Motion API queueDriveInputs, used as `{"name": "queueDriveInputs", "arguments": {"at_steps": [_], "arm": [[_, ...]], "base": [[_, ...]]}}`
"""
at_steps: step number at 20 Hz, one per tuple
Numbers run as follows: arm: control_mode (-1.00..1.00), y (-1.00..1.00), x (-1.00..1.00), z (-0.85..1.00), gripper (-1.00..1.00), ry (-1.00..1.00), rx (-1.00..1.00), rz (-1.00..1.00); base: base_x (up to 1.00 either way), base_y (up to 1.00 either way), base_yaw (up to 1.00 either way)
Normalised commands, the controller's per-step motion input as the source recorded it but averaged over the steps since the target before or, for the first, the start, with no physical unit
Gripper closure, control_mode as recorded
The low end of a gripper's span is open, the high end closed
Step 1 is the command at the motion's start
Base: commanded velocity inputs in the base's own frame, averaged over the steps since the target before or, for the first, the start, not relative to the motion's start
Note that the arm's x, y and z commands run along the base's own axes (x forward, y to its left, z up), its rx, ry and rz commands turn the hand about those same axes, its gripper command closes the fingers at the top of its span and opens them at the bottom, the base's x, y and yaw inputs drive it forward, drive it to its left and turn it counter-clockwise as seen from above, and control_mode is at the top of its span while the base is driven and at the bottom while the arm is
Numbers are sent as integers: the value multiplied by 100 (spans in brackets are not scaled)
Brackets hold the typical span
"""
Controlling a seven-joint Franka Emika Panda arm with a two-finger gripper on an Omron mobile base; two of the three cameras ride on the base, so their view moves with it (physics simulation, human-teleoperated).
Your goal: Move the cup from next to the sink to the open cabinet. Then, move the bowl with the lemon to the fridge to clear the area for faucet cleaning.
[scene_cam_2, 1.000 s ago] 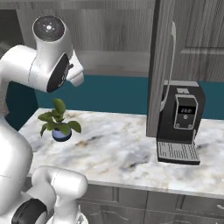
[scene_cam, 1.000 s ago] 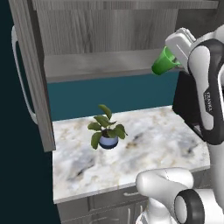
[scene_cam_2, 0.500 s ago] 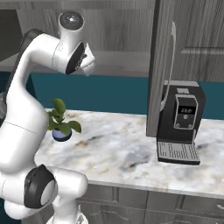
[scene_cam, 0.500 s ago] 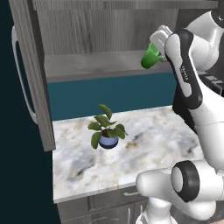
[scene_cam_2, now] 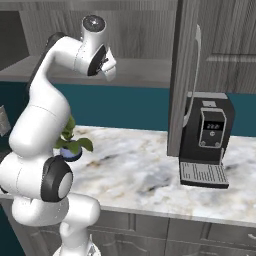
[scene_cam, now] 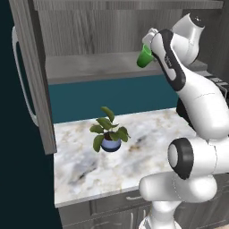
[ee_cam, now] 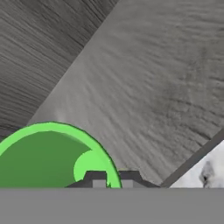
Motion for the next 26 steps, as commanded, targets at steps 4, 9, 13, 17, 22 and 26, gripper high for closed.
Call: {"name": "queueDriveInputs", "arguments": {"at_steps": [4, 9, 13, 17, 22, 26], "arm": [[-100, 0, 34, -26, 100, 17, -10, 0], [-100, 0, 25, -1, 100, 3, -1, 0], [-100, 0, 21, 0, -100, 0, 0, -1], [-100, 2, 19, 0, -100, 1, 0, -4], [-100, 1, 12, 1, -100, 2, 0, -7], [-100, 0, 0, 22, -100, -2, 0, -9]], "base": [[0, 0, 0], [0, 0, 0], [0, 0, 0], [0, 0, 0], [0, 0, 0], [0, 0, 0]]}}
